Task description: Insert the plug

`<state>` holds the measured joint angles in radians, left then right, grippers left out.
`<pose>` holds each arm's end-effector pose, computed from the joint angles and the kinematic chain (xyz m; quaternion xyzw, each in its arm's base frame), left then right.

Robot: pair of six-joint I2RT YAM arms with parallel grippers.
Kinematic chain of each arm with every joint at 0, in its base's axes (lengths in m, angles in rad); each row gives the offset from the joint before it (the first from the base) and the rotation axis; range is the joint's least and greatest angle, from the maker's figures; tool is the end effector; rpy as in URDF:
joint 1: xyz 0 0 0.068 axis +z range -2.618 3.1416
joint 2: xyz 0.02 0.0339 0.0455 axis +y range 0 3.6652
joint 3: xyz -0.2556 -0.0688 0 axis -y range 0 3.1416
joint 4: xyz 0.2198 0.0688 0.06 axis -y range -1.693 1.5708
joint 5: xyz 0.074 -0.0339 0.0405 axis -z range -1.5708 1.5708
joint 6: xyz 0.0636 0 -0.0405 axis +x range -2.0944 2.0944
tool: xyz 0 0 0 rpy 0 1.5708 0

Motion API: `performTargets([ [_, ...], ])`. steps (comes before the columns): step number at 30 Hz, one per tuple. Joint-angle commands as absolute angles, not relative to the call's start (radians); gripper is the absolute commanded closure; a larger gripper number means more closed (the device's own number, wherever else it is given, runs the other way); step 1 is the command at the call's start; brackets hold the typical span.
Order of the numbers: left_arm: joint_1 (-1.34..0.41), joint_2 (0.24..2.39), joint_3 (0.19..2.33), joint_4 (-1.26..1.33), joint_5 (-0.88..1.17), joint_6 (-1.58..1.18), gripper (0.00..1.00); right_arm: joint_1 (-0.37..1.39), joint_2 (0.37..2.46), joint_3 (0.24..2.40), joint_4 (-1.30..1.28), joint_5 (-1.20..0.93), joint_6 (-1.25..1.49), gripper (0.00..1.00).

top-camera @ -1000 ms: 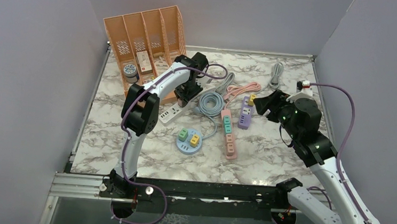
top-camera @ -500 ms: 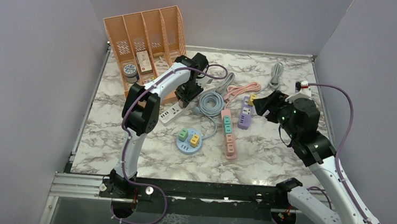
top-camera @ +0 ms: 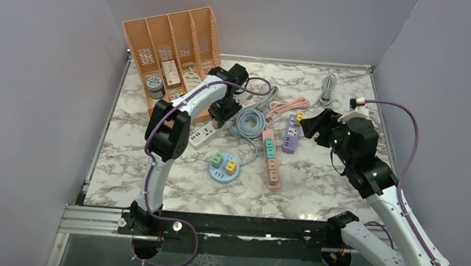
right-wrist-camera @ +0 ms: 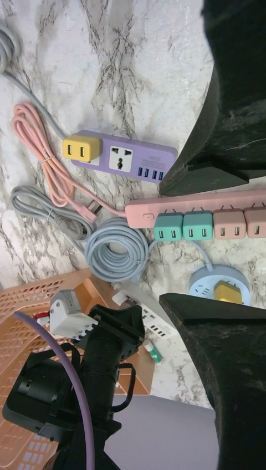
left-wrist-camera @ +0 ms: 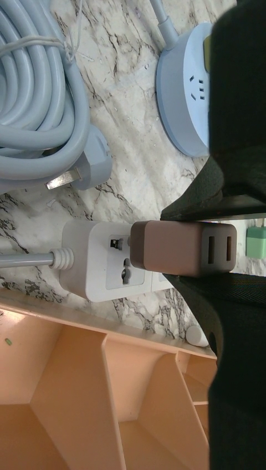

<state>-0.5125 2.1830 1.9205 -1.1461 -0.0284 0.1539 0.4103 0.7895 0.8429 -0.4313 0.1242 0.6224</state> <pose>0.3643 -0.2029 0.1878 0.3249 0.9422 -0.0005 0.0822 0.1716 0.0661 0.3160 0.1221 0.8174 0.2321 0.5129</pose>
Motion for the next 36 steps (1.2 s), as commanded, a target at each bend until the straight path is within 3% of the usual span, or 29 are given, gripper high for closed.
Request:
performTargets([
  [1, -0.514, 2.228, 1.879, -1.109, -0.061, 0.149, 1.0, 0.407, 0.779, 0.832, -0.444, 0.158, 0.614, 0.36],
  [36, -0.519, 2.114, 1.734, -0.867, -0.024, 0.196, 1.0, 0.406, 0.79, 0.829, -0.443, 0.157, 0.611, 0.36],
])
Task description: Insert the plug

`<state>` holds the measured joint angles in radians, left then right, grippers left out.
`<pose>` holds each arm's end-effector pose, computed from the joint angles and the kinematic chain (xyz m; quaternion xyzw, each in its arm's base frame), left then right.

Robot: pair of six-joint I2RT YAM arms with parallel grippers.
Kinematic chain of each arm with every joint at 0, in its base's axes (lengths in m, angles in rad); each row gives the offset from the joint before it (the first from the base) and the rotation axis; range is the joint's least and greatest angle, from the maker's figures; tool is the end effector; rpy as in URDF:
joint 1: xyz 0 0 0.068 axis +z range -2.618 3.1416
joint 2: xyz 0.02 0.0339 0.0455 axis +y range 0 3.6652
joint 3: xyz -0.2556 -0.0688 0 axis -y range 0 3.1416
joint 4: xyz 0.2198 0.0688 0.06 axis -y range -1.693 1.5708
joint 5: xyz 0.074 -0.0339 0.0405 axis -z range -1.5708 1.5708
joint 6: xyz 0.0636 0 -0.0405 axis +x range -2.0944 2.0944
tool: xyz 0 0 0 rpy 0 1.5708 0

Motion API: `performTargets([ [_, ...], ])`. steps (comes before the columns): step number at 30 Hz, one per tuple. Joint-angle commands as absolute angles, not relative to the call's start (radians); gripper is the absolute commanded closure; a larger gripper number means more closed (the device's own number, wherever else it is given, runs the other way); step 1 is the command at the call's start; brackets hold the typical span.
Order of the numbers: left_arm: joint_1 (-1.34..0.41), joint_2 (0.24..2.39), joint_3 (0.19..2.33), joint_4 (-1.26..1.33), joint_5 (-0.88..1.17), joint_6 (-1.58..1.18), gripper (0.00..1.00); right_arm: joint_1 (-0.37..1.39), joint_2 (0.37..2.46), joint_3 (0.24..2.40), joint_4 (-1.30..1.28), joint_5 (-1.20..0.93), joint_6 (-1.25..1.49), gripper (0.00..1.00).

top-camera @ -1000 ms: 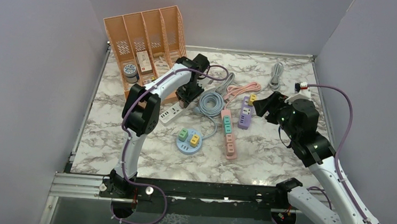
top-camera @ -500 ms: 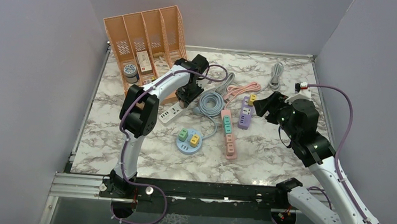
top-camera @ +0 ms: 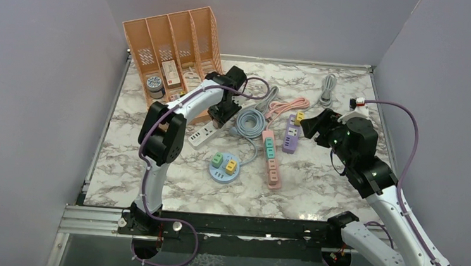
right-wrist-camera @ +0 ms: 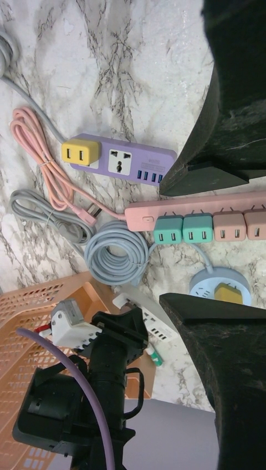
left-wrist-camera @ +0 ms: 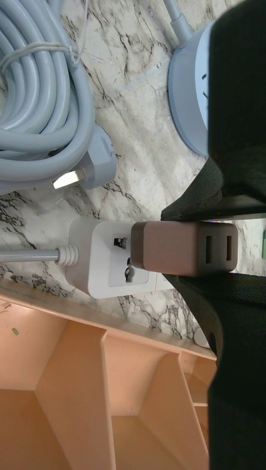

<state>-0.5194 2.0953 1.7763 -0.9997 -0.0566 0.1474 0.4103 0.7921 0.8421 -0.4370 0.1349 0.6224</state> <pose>0.3576 -0.2003 0.1896 0.3212 0.9382 0.0043 0.1287 0.1720 0.0655 0.3146 0.1250 0.8194 0.2262 0.5117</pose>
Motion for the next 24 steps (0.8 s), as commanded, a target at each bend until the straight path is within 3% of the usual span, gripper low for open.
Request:
performTargets([
  [1, -0.521, 2.111, 1.728, -0.861, -0.027, 0.213, 1.0, 0.407, 0.791, 0.829, -0.443, 0.156, 0.611, 0.36],
  [9, -0.54, 2.046, 1.697, -0.835, -0.115, 0.346, 1.0, 0.406, 0.798, 0.834, -0.441, 0.145, 0.612, 0.36],
  [24, -0.539, 2.114, 1.746, -0.903, -0.027, 0.247, 1.0, 0.407, 0.793, 0.834, -0.444, 0.143, 0.614, 0.36],
])
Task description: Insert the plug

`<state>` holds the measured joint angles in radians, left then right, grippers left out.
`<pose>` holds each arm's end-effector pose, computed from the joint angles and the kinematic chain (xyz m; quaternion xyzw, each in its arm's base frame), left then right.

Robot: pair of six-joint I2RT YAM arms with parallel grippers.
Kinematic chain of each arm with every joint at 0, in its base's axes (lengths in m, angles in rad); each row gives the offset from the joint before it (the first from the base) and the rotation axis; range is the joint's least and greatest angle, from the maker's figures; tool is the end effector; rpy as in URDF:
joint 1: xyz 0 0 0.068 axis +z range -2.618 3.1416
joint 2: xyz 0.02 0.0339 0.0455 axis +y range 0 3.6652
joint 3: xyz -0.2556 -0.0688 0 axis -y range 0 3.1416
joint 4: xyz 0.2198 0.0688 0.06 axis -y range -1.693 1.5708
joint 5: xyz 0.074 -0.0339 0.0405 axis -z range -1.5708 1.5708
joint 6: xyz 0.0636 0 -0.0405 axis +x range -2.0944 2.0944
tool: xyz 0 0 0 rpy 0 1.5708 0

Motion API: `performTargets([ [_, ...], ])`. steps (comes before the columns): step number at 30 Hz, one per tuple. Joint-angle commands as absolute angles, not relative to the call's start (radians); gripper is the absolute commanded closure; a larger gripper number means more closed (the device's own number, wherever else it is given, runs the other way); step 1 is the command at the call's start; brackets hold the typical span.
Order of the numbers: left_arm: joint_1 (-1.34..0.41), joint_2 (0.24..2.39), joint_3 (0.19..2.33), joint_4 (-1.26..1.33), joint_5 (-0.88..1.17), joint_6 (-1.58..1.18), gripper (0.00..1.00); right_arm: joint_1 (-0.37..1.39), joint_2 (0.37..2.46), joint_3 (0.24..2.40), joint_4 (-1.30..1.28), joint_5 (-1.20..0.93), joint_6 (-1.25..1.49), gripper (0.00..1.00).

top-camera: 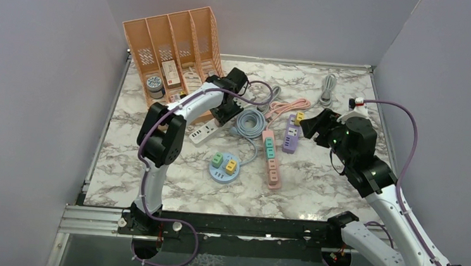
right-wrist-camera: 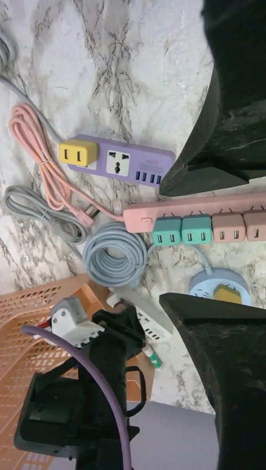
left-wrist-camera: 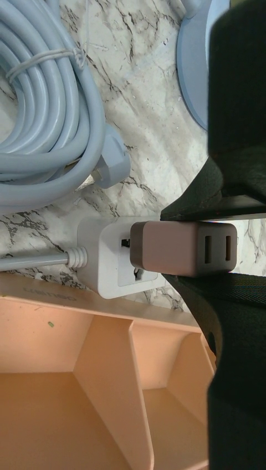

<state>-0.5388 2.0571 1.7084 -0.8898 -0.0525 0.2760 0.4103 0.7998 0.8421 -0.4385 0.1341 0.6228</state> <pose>0.3548 -0.2082 0.1908 0.3866 0.9069 0.0040 0.1673 0.1734 0.0661 0.3132 0.1250 0.8220 0.2246 0.5083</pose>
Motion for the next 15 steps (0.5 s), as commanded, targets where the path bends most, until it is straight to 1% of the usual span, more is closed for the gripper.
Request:
performTargets([
  [1, -0.539, 2.129, 1.751, -0.917, -0.032, 0.242, 1.0, 0.407, 0.794, 0.833, -0.444, 0.144, 0.614, 0.36],
  [15, -0.515, 2.234, 1.718, -0.942, -0.011, 0.201, 1.0, 0.406, 0.785, 0.828, -0.451, 0.153, 0.613, 0.36],
])
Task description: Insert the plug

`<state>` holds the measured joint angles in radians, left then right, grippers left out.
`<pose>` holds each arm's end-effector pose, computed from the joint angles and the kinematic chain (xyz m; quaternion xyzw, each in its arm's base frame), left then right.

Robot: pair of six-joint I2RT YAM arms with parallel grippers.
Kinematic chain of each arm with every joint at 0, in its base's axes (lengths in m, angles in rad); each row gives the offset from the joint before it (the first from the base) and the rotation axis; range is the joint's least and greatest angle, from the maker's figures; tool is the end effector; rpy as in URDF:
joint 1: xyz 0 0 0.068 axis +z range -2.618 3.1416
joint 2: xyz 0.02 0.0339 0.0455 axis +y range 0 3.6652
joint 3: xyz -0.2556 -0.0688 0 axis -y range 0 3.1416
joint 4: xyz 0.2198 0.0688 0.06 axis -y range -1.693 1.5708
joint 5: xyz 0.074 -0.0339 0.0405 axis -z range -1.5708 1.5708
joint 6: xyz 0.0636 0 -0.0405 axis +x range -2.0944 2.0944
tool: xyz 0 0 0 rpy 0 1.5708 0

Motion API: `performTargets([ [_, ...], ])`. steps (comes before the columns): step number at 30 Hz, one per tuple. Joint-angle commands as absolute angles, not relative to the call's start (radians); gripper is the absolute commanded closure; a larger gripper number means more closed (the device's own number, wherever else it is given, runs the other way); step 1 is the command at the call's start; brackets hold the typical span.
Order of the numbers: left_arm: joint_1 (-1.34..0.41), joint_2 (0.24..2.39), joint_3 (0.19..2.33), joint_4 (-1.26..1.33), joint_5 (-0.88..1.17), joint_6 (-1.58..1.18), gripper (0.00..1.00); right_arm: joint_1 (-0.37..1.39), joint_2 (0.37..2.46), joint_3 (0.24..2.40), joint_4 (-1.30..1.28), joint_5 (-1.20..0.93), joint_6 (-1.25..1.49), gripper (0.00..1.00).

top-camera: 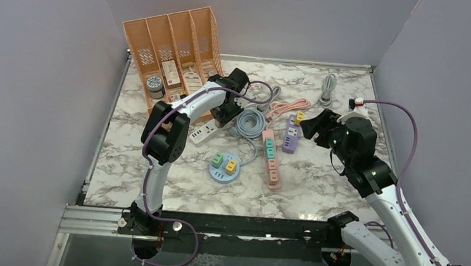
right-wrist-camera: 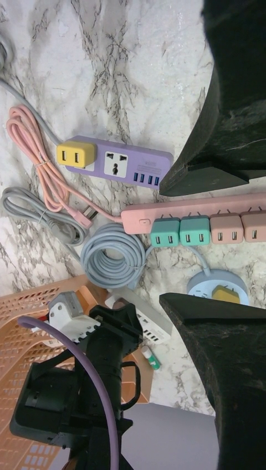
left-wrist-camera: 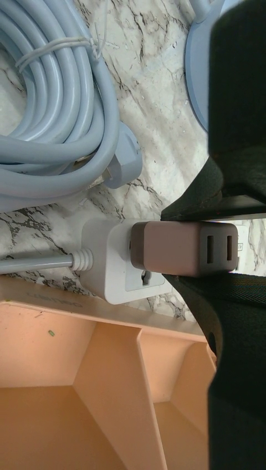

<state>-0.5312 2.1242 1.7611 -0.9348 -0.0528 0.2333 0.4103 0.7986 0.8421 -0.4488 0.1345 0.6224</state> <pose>0.3623 -0.2089 0.1765 0.3661 0.9202 0.0057 0.1384 0.1727 0.0658 0.3121 0.1250 0.8245 0.2223 0.5052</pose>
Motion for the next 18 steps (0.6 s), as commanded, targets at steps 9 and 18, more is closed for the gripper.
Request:
performTargets([
  [9, -0.508, 2.252, 1.754, -0.964, -0.021, 0.149, 0.99, 0.406, 0.787, 0.828, -0.45, 0.156, 0.614, 0.36],
  [18, -0.509, 2.164, 1.919, -1.036, -0.037, 0.1, 0.58, 0.407, 0.796, 0.826, -0.444, 0.146, 0.618, 0.36],
])
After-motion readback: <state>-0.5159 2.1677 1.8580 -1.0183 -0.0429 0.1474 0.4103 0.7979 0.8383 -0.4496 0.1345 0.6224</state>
